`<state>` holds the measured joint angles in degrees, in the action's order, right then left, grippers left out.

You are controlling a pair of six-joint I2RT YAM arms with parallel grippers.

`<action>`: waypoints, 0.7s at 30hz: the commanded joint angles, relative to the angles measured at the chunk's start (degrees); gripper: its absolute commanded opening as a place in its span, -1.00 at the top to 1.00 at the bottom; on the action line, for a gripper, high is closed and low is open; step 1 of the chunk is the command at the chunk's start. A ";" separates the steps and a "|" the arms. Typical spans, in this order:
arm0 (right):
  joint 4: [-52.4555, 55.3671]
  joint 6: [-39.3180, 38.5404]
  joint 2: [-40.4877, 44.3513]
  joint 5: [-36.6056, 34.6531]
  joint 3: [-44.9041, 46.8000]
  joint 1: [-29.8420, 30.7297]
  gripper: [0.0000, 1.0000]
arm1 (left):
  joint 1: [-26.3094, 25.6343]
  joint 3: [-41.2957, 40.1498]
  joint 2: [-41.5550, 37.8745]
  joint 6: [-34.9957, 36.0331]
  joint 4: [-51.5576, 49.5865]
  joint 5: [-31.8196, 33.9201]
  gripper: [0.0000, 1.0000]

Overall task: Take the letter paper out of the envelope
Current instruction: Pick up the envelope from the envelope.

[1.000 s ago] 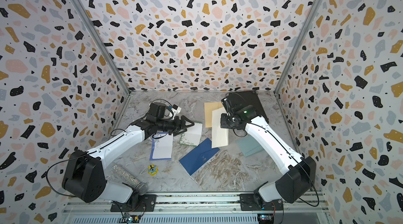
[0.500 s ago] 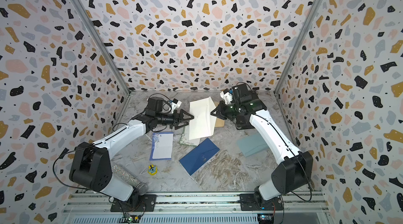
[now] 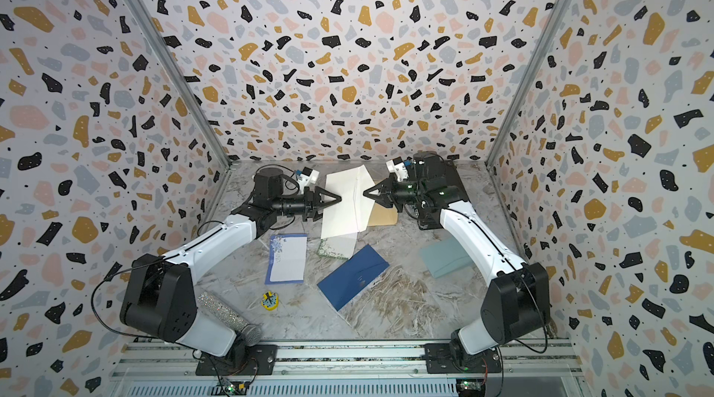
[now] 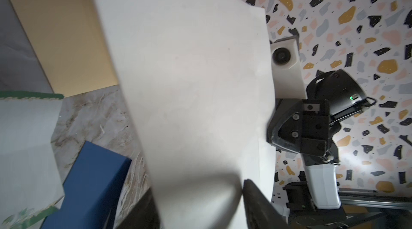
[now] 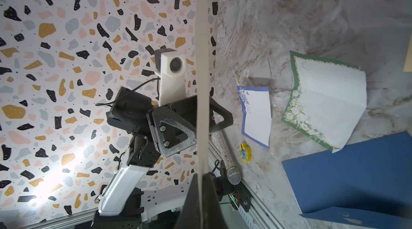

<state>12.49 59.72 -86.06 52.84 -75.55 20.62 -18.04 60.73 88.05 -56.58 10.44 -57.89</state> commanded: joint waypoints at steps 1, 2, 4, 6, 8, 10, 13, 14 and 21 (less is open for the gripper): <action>-6.40 4.04 1.77 2.20 1.63 -0.41 1.00 | 0.04 -2.28 -0.19 -8.76 13.87 -2.39 0.22; -7.14 4.42 1.69 2.44 1.85 -0.41 1.00 | 0.11 -3.01 -0.07 -11.02 16.85 -2.40 0.35; -7.14 4.44 1.53 2.53 1.98 -0.49 1.00 | 0.04 -4.24 0.15 -15.05 22.61 -2.27 0.62; -7.59 4.73 1.34 2.78 2.29 -0.67 1.00 | 0.09 -5.14 0.21 -18.35 26.53 -2.07 0.85; -8.17 4.92 1.25 2.96 2.58 -0.83 1.00 | 0.10 -5.89 0.29 -21.93 30.49 -1.92 1.00; -8.44 4.85 1.25 3.04 2.82 -0.98 1.00 | 0.11 -6.66 0.48 -26.13 35.52 -1.24 1.00; -9.34 4.32 1.46 2.59 4.26 -1.03 0.78 | 0.04 -7.29 1.13 -33.18 43.09 0.55 1.00; -9.67 4.18 1.67 2.21 5.17 -1.03 0.65 | 0.07 -7.47 1.45 -35.92 46.22 1.37 1.00; -20.88 8.37 2.57 1.05 10.07 -1.02 0.33 | 0.04 -7.14 3.80 -48.83 60.00 3.81 1.00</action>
<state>-1.98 65.84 -85.97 54.19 -66.30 19.66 -18.06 53.69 91.96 -97.91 58.70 -55.90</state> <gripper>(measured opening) 0.332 0.047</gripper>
